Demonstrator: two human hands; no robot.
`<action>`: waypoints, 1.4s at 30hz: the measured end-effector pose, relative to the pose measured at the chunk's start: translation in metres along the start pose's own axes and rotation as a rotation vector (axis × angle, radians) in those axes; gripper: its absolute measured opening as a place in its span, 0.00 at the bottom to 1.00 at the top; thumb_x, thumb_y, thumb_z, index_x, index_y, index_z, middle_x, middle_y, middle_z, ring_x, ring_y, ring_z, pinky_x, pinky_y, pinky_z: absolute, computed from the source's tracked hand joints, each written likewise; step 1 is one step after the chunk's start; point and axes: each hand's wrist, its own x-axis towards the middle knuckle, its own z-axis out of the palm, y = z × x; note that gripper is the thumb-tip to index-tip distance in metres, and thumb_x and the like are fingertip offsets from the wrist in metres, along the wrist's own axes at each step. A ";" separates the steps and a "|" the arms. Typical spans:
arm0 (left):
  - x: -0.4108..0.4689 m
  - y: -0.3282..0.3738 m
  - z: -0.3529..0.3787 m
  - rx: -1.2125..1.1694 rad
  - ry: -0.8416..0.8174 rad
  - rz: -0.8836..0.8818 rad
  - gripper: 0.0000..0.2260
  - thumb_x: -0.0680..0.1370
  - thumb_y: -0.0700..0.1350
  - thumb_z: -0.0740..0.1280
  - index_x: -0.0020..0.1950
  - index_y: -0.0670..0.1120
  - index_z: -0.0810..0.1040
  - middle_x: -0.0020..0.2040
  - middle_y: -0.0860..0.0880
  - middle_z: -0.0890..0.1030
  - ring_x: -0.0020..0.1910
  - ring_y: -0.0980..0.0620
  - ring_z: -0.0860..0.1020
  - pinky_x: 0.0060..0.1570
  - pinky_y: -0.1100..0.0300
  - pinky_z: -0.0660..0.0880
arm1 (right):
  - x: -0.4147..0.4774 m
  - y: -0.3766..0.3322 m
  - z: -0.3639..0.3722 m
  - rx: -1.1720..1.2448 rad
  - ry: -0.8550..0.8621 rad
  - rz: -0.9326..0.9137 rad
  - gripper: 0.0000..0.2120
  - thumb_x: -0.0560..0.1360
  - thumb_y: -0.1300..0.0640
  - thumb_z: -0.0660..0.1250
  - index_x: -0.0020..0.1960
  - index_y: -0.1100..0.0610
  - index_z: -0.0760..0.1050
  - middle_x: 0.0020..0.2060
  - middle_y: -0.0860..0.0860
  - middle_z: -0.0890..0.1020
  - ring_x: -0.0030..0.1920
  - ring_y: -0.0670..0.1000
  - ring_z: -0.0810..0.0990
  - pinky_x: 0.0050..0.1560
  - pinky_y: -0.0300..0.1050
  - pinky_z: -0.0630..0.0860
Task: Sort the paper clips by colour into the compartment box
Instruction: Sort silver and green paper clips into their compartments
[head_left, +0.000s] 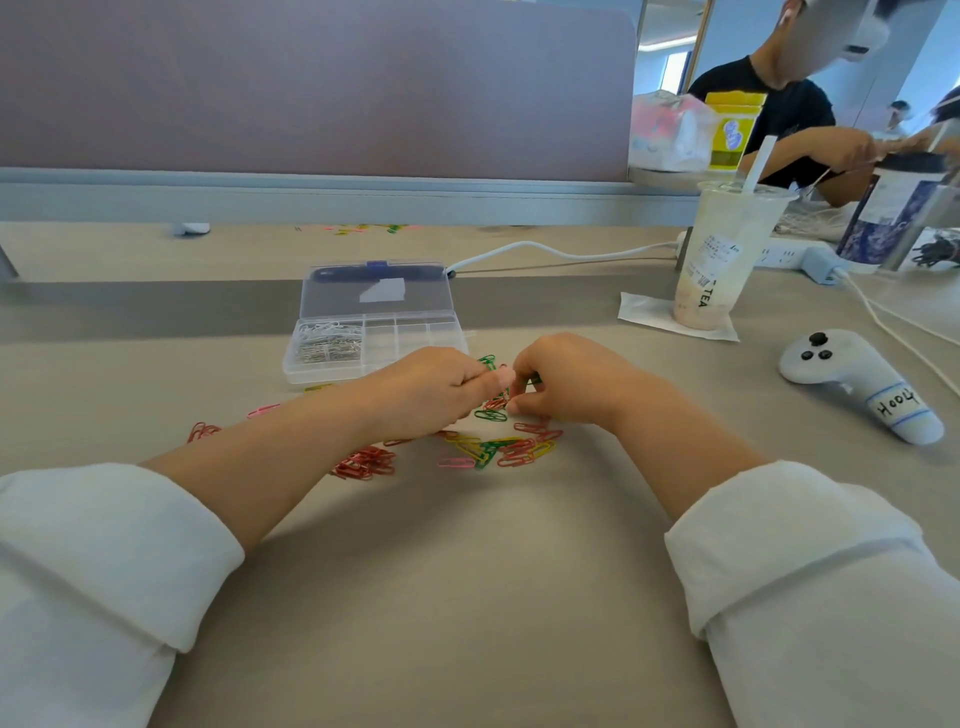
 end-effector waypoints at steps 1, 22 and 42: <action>-0.001 0.000 -0.001 0.022 -0.023 -0.002 0.21 0.80 0.55 0.52 0.32 0.44 0.66 0.32 0.46 0.69 0.30 0.51 0.66 0.35 0.58 0.64 | 0.000 -0.001 0.000 -0.018 0.010 -0.005 0.08 0.72 0.52 0.69 0.48 0.53 0.81 0.42 0.51 0.78 0.43 0.50 0.73 0.43 0.41 0.68; -0.006 -0.002 -0.017 0.291 -0.109 0.062 0.06 0.74 0.48 0.68 0.48 0.51 0.81 0.30 0.55 0.66 0.29 0.59 0.66 0.27 0.70 0.61 | 0.004 -0.011 0.005 -0.237 0.049 -0.018 0.11 0.77 0.56 0.56 0.55 0.58 0.73 0.51 0.56 0.80 0.51 0.58 0.76 0.43 0.45 0.66; 0.000 -0.011 -0.012 0.126 -0.153 -0.063 0.05 0.81 0.47 0.53 0.48 0.47 0.63 0.39 0.52 0.72 0.36 0.55 0.69 0.34 0.64 0.64 | 0.001 -0.002 0.005 0.651 -0.071 0.137 0.23 0.80 0.47 0.55 0.29 0.54 0.59 0.24 0.48 0.63 0.24 0.48 0.61 0.23 0.35 0.61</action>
